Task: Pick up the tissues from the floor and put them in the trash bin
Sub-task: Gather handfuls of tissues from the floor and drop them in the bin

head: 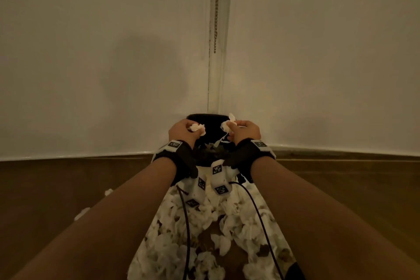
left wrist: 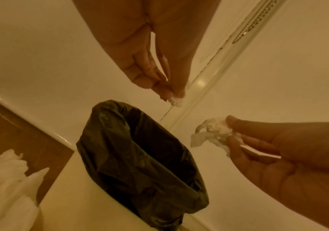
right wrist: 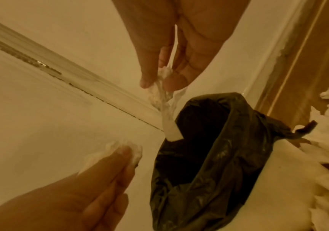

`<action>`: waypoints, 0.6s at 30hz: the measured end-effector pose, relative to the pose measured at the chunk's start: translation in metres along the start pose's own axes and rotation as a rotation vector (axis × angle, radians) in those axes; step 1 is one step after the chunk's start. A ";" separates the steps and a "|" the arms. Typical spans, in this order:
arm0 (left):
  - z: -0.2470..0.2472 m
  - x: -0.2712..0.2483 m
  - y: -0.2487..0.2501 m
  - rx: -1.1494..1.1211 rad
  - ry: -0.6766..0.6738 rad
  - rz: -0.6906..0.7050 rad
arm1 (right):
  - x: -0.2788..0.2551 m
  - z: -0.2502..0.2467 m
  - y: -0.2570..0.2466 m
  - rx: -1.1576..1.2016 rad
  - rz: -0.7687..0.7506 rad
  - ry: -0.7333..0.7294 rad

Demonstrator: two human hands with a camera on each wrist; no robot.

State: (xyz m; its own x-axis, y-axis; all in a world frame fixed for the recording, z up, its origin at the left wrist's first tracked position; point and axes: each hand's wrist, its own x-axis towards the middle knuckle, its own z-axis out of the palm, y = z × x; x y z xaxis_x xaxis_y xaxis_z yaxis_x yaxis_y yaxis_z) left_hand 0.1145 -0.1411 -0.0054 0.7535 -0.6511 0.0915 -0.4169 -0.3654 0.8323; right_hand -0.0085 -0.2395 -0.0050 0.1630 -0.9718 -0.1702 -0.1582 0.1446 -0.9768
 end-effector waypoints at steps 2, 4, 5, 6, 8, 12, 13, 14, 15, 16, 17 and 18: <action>0.008 0.007 -0.005 0.025 -0.023 0.005 | 0.008 0.007 0.008 -0.028 0.009 -0.038; 0.014 0.011 -0.010 0.021 -0.056 -0.006 | 0.011 0.010 0.016 -0.058 0.016 -0.079; 0.016 0.011 -0.013 0.023 -0.066 -0.011 | 0.012 0.010 0.020 -0.061 0.022 -0.084; 0.017 0.012 -0.015 0.032 -0.070 -0.012 | 0.013 0.009 0.023 -0.052 0.037 -0.091; 0.019 0.010 -0.017 0.052 -0.065 0.007 | 0.012 0.004 0.025 0.018 0.079 -0.089; 0.018 -0.001 -0.016 0.069 -0.070 0.068 | 0.008 -0.007 0.025 -0.043 0.077 -0.044; 0.017 -0.006 -0.016 0.072 -0.092 0.068 | 0.006 -0.010 0.024 -0.080 0.071 -0.029; 0.017 -0.011 -0.017 0.089 -0.117 0.070 | 0.005 -0.013 0.025 -0.130 0.062 -0.026; 0.017 -0.018 -0.018 0.117 -0.150 0.072 | 0.003 -0.016 0.026 -0.175 0.056 -0.034; 0.018 -0.024 -0.021 0.143 -0.188 0.077 | 0.000 -0.018 0.028 -0.223 0.047 -0.046; 0.020 -0.031 -0.024 0.165 -0.233 0.081 | -0.004 -0.019 0.029 -0.280 0.032 -0.066; 0.022 -0.041 -0.029 0.184 -0.280 0.083 | -0.009 -0.021 0.034 -0.370 0.017 -0.108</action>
State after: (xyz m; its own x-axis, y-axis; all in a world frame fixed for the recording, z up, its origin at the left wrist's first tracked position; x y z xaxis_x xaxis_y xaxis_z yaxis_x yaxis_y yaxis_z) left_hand 0.0844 -0.1186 -0.0458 0.5552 -0.8315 -0.0202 -0.5748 -0.4011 0.7133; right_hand -0.0357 -0.2295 -0.0338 0.2555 -0.9418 -0.2183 -0.4996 0.0646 -0.8638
